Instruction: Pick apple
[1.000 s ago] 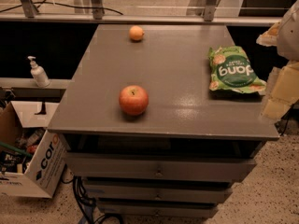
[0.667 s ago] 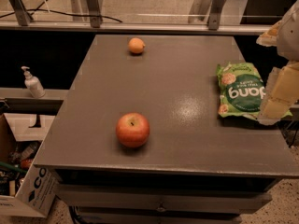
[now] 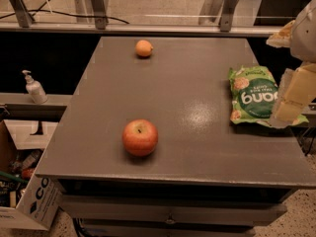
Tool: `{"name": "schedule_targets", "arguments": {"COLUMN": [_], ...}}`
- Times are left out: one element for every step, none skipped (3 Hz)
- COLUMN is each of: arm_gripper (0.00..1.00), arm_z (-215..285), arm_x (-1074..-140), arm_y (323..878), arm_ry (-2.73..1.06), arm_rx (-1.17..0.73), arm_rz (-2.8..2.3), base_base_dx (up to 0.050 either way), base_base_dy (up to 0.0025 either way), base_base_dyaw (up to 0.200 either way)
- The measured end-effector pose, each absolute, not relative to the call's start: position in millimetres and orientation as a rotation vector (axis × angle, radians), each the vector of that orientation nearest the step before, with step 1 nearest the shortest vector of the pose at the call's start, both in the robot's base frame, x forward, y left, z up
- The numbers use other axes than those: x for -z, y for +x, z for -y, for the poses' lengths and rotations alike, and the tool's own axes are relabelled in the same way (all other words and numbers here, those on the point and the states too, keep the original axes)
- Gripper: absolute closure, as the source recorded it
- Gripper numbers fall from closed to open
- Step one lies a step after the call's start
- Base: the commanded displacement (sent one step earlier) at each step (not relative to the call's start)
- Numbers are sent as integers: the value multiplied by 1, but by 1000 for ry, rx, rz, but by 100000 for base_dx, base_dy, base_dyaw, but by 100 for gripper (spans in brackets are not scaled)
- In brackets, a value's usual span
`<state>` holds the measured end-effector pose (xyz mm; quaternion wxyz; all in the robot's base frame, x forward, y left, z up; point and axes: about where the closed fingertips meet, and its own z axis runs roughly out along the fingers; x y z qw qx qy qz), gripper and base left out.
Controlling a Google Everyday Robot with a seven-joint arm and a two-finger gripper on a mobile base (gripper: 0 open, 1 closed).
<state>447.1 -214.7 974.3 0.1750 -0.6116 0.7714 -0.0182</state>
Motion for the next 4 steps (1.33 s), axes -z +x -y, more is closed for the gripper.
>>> {"name": "schedule_targets", "arguments": {"arm_gripper": [0,0,0,0], "arm_z": [195,162,128,95], "arm_x": [-958,-938,-917,-902], "arm_y": [463,469,469,459], "arm_ry": [-1743,-1765,-1793,-1842], "arm_rx": [-86,-224,-363,-492], "arm_rz": [-2103,-2018,-1926,-1814], "base_base_dx": [0,0,0,0], "base_base_dy": [0,0,0,0], "base_base_dyaw": [0,0,0,0]}}
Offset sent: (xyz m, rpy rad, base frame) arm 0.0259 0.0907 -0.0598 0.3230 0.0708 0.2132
